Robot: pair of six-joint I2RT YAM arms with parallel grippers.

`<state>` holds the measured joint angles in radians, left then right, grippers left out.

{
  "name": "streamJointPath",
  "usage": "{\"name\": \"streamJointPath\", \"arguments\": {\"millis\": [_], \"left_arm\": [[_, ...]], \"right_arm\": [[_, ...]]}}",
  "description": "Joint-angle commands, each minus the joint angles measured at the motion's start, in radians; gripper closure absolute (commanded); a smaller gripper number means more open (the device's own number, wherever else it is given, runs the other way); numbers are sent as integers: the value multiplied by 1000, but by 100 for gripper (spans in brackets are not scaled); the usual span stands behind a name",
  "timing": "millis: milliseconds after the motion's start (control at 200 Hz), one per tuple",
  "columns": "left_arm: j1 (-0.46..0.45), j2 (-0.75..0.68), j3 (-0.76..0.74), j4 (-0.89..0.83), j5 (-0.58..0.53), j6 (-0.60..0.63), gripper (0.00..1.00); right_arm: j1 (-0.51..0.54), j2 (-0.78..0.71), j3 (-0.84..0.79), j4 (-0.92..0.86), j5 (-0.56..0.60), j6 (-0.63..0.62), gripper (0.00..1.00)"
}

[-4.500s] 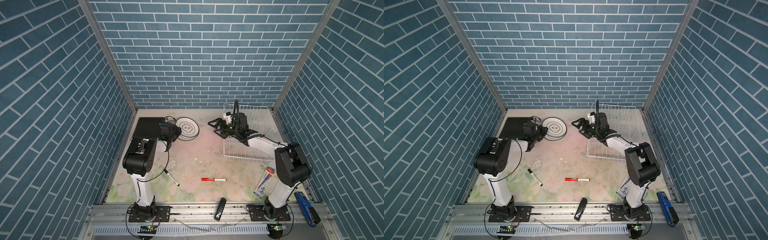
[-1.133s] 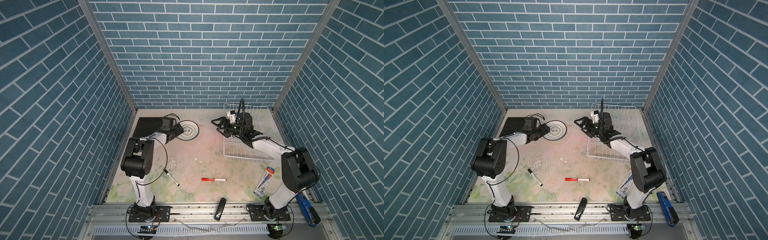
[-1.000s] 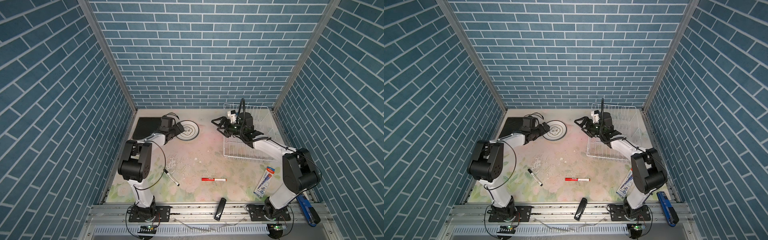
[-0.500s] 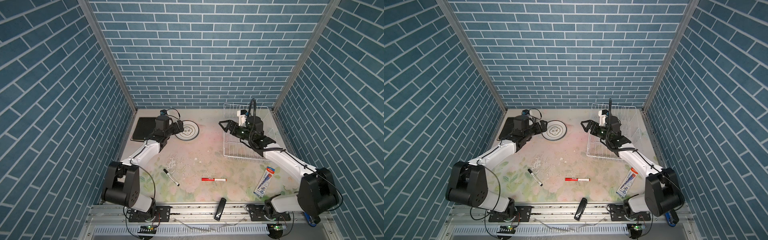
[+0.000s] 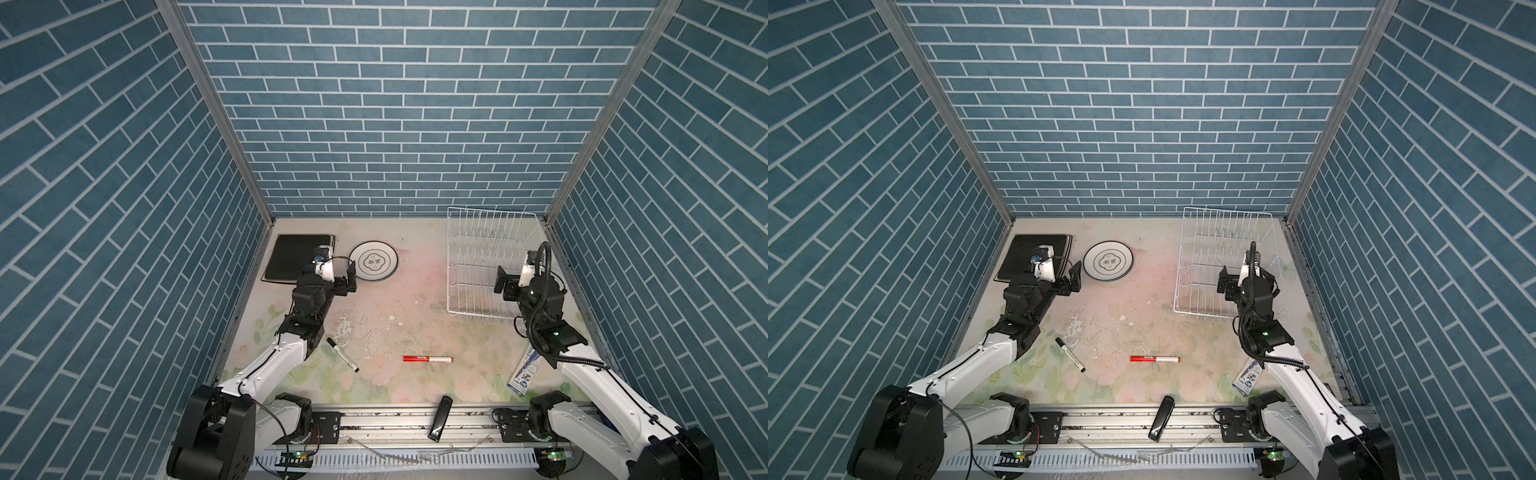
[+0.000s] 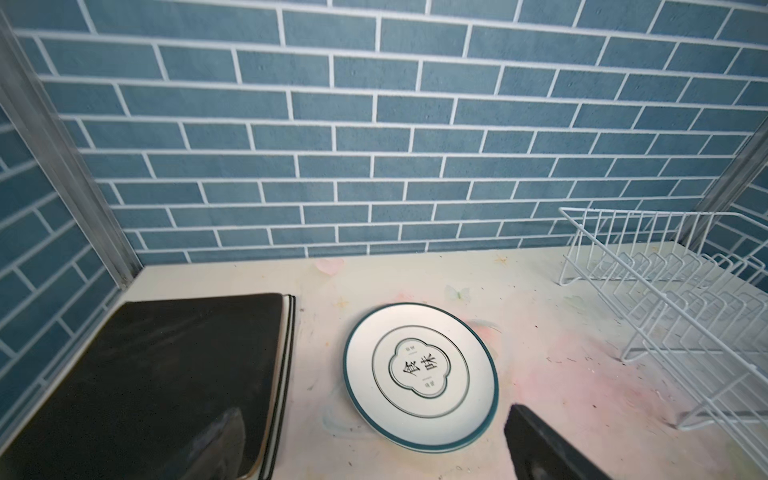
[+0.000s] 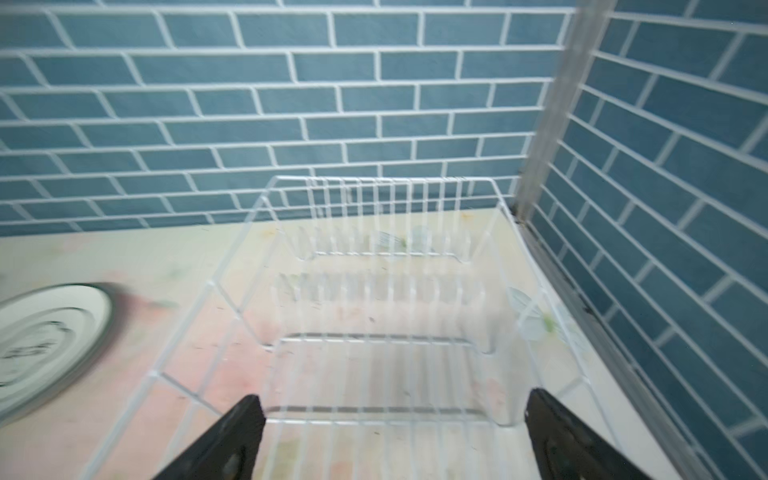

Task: Unload the plates from the dish rack

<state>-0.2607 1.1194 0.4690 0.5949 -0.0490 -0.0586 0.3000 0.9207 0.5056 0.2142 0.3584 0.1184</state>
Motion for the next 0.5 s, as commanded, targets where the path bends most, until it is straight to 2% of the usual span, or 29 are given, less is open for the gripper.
{"name": "streamJointPath", "arguments": {"millis": [0,115,250,355,495], "left_arm": [[-3,-4,-58,171,-57,81,0],[-3,18,-106,272,-59,103,0],[-3,29,-129,307,-117,110,0],[-3,32,-142,314,-154,147,0],[-2,56,-177,391,-233,164,0]], "right_arm": [[-65,8,-63,82,85,-89,1],[-128,47,-128,179,52,-64,1],[-173,130,-216,411,68,-69,1],[-197,235,-263,602,52,-74,1],[-209,395,-264,751,40,-104,1]]}}
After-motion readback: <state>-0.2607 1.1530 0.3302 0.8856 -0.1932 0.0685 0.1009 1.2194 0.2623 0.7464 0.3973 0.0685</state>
